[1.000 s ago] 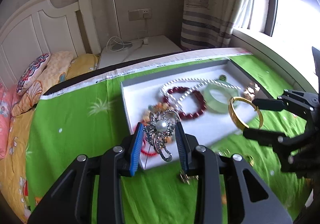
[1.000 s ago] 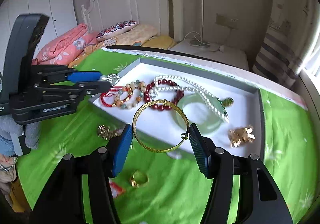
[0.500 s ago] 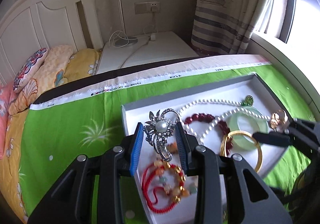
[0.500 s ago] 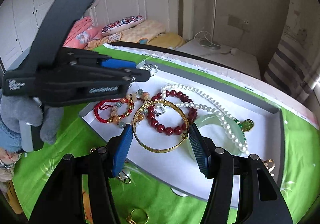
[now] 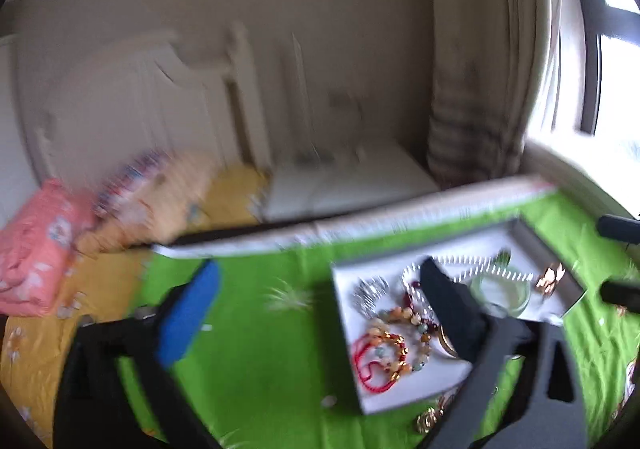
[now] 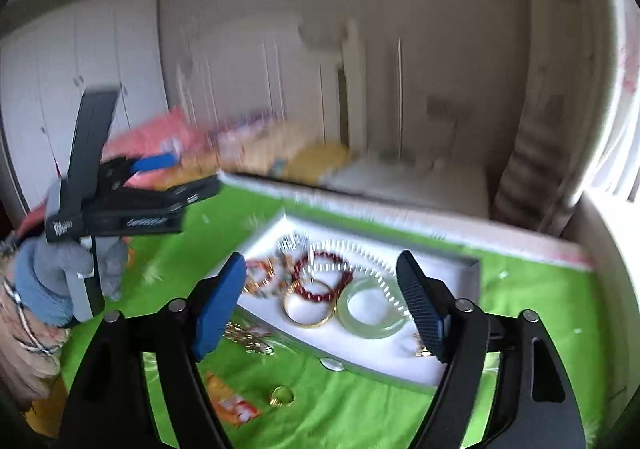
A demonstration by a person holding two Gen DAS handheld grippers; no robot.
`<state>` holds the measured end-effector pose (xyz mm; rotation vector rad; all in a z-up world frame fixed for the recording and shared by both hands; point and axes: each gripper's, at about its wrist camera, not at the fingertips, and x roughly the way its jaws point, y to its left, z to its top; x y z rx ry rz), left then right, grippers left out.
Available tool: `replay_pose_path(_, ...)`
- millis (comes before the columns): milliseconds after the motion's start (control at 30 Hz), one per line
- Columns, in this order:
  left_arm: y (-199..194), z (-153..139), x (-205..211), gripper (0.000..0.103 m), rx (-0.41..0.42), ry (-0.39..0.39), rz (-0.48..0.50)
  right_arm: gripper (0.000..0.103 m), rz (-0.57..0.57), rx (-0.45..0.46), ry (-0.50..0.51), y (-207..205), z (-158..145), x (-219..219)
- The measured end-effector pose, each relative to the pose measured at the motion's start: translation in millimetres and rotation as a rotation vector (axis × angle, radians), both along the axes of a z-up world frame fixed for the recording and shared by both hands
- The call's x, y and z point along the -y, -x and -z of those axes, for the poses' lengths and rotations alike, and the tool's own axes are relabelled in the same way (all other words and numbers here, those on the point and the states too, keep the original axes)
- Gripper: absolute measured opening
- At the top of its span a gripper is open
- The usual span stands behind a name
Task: Organize jewelry
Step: 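Withdraw both tools from the tray toward the remaining jewelry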
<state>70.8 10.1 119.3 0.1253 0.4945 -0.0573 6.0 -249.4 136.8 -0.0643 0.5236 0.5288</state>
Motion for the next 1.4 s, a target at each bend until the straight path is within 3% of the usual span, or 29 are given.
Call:
replay_pose_path(100, 35.6, 2.7, -7.6, 0.101, -0.014, 0.026, -0.001, 0.077, 0.013, -0.018, 0.007, 16.9, 6.3, 8.5)
replay_pose_path(267, 84.2, 42.6, -13.9, 0.101, -0.094, 0.099, -0.029, 0.077, 0.006, -0.119, 0.052, 37.6, 45.5, -1.1)
replay_pose_path(433, 109.2, 90.2, -12.8, 0.101, -0.23, 0.121, -0.028, 0.077, -0.016, -0.185, 0.101, 54.6, 71.4, -14.7)
replay_pose_path(600, 118.8, 105.2, -16.0, 0.101, -0.286, 0.163, 0.004, 0.077, -0.042, -0.209, 0.157, 66.6, 82.1, -26.8)
replay_pose_path(700, 116.4, 114.5, -24.0, 0.101, -0.33, 0.233, 0.03, 0.077, -0.052, -0.24, 0.191, 66.7, 94.7, -32.5)
replay_pose_path(867, 112.3, 116.3, -28.8, 0.101, -0.344, 0.314, 0.089, 0.077, -0.026, -0.291, 0.179, 55.0, 107.5, -31.1)
replay_pose_path(1100, 108.2, 118.3, -35.9, 0.101, -0.362, 0.375, 0.086, 0.077, -0.04, -0.301, 0.196, 54.7, 111.2, -34.9)
replay_pose_path(1300, 117.6, 111.9, -45.1, 0.101, -0.298, 0.421, 0.099, 0.077, -0.019, -0.33, 0.067, 50.1, 104.9, -11.1)
replay_pose_path(1400, 119.5, 110.5, -53.3, 0.101, -0.28, 0.461, 0.097, 0.077, 0.001, -0.341, 0.114, 46.8, 107.3, -17.5)
